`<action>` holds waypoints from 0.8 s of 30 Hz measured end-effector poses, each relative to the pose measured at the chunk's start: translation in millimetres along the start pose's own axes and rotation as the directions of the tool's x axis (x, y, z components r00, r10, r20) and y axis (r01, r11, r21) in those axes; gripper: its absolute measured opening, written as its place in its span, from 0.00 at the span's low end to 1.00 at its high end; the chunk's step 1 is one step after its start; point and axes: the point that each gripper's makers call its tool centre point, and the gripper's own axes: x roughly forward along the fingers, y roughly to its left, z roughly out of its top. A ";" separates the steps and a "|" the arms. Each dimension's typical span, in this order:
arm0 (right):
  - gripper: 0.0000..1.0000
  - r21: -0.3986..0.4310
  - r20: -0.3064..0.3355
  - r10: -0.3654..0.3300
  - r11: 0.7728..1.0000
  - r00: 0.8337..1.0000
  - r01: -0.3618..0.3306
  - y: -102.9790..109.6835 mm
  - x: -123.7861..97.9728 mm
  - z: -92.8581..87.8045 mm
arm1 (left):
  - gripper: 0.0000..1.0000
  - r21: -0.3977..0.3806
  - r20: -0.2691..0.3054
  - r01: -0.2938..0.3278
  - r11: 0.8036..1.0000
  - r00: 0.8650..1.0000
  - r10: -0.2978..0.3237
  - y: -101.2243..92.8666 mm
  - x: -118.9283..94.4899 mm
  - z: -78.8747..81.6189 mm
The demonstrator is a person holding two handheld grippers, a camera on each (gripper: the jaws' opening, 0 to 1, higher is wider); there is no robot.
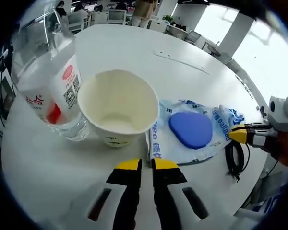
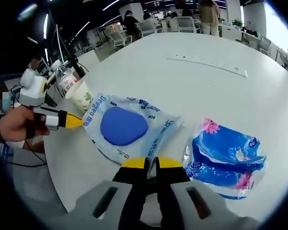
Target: Arrange the tabletop items into an orderly group along one side of the table until the central work area is clear of visible clutter.
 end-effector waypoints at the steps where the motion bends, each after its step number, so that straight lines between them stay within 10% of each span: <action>1: 0.05 0.000 0.000 -0.001 1.000 1.000 0.001 -0.4 -0.6 0.4 | 0.06 0.001 0.000 0.000 1.000 1.000 0.000 0.9 -0.1 -0.1; 24: 0.09 -0.021 0.022 -0.039 0.999 0.999 0.040 -3.9 -22.4 9.2 | 0.09 0.018 0.008 0.033 0.999 0.999 -0.033 -4.1 -25.5 -15.0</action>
